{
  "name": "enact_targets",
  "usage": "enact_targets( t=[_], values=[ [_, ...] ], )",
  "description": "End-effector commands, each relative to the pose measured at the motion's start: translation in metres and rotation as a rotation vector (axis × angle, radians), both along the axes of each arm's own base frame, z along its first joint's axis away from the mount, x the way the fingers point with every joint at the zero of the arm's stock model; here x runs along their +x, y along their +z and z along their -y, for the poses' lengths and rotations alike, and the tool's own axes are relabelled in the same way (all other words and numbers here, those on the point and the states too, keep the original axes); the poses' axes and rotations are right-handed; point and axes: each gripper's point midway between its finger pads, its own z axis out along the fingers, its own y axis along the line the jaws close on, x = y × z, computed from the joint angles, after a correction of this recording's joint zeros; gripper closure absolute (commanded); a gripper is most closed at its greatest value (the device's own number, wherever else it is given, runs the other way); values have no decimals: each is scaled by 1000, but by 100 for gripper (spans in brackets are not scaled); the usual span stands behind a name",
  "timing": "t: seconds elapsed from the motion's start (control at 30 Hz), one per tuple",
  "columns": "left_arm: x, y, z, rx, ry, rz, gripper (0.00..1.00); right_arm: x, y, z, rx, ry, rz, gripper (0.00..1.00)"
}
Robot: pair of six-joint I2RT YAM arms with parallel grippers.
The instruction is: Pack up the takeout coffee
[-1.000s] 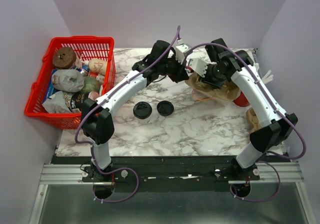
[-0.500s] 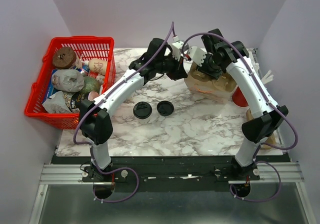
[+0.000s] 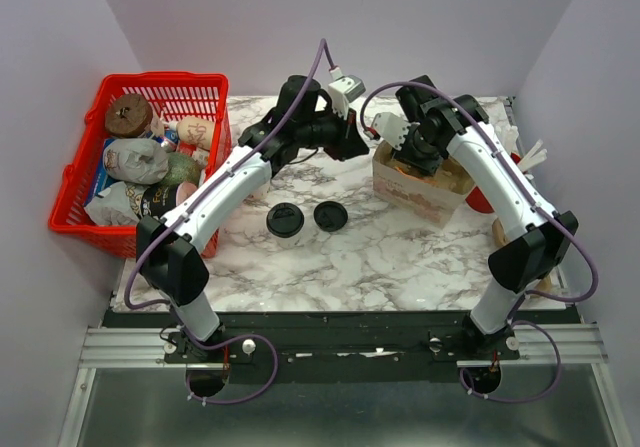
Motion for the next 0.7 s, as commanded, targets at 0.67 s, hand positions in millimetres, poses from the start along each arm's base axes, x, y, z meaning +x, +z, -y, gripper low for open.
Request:
enact_targets(
  t=[0.67],
  values=[
    [25,-2,-28,-49,99,-57,100,-41,-27,31,-72,-127,-223,99]
  ],
)
